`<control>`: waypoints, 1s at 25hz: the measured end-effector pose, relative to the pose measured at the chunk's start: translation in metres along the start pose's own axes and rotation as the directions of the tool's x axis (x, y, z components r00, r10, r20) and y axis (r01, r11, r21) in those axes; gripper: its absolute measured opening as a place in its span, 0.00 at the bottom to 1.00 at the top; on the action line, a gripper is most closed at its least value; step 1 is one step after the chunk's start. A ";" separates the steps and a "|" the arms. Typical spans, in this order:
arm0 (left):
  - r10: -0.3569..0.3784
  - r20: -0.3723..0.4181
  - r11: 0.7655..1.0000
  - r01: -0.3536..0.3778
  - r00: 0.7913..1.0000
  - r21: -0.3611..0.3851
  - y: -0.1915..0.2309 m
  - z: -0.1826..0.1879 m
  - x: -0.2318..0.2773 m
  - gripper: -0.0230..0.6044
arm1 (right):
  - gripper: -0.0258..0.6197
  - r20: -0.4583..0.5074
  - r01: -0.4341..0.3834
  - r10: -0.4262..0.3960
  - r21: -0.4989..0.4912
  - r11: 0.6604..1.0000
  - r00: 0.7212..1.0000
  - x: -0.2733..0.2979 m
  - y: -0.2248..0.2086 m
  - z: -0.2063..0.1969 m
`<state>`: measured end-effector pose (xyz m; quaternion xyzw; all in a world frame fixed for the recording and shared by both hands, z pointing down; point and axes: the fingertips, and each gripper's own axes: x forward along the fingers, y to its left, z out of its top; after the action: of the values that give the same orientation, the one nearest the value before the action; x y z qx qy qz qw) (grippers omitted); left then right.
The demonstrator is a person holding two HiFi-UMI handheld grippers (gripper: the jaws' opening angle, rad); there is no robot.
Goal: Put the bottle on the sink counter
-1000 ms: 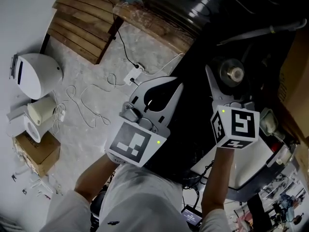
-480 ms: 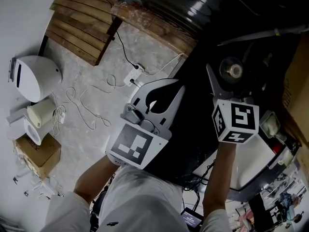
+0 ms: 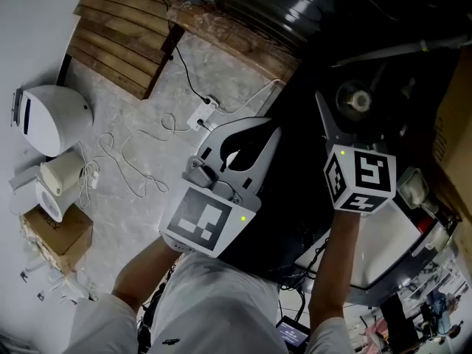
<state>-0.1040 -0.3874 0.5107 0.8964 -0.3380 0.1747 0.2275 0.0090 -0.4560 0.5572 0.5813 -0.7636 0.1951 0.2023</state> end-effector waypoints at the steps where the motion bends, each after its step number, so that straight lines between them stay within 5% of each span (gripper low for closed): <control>1: 0.004 -0.007 1.000 -0.004 1.000 -0.010 0.001 -0.003 -0.001 0.05 | 0.57 0.000 0.000 0.000 0.003 1.000 1.000 0.000 0.000 0.000; 25: 0.073 0.020 0.997 -0.073 0.997 -0.017 -0.015 0.017 -0.042 0.05 | 0.66 0.085 -0.027 0.022 0.056 0.998 0.996 -0.048 0.010 0.026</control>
<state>-0.1209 -0.3639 0.4728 0.8833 -0.3743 0.1711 0.2246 0.0084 -0.4290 0.5089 0.5851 -0.7726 0.1948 0.1507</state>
